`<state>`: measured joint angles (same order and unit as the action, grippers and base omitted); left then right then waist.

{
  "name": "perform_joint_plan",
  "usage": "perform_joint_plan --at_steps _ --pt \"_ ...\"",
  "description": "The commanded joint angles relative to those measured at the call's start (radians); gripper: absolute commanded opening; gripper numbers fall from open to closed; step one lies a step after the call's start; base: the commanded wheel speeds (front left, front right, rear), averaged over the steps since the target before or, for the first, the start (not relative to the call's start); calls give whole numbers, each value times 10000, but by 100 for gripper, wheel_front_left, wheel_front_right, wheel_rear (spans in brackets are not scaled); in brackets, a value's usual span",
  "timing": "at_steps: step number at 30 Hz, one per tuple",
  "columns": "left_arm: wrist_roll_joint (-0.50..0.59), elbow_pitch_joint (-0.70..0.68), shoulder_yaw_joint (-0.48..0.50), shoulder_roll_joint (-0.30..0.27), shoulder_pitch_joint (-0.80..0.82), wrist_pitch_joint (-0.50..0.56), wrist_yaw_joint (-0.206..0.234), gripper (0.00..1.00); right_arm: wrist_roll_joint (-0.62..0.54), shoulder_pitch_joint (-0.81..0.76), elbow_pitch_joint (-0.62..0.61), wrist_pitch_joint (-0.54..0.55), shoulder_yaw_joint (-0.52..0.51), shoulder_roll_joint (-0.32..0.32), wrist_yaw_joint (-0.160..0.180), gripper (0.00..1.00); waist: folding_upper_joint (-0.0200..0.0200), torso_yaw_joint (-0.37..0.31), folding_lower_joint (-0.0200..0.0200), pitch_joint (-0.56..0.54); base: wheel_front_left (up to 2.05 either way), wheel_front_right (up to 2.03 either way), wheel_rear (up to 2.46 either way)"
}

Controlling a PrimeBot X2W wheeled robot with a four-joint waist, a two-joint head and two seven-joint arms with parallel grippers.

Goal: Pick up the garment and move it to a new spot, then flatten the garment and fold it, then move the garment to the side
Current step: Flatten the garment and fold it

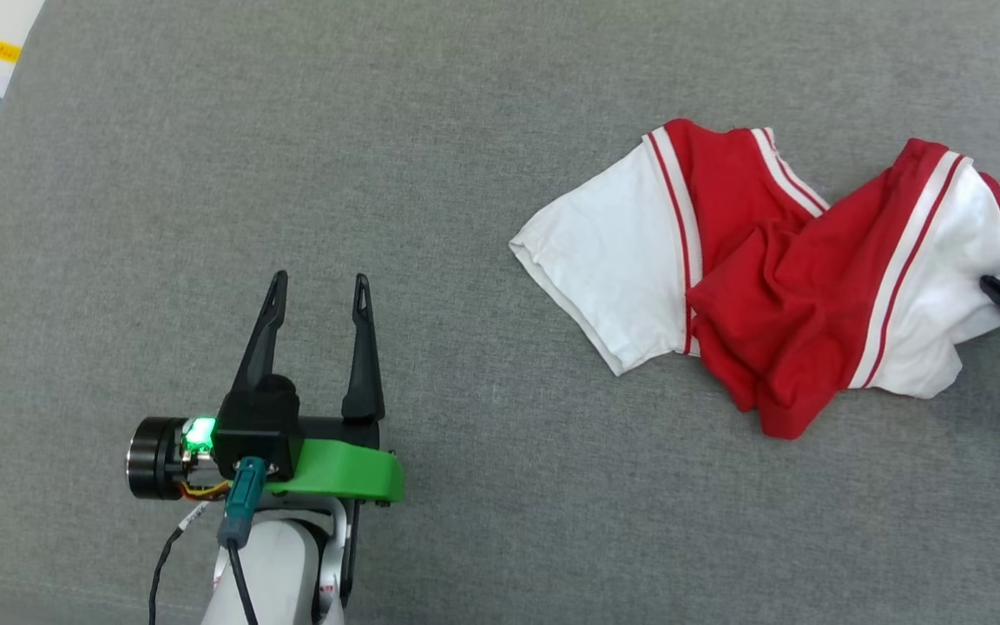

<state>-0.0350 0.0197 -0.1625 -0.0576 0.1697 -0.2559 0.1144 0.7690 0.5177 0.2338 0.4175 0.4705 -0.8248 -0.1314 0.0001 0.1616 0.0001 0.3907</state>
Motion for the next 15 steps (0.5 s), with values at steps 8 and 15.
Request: perform_joint_plan --at_steps 8,15 --pt "-29 48 270 50 -616 -59 -87 100 218 -3104 -599 -622 -2076 338 7 0 -1 -839 -1 -1225 0 0 0" --pt "36 89 454 1 -771 -59 -286 100 -166 -5013 -176 -460 -3093 1284 7 0 -1 -996 -1 -1439 0 0 0"
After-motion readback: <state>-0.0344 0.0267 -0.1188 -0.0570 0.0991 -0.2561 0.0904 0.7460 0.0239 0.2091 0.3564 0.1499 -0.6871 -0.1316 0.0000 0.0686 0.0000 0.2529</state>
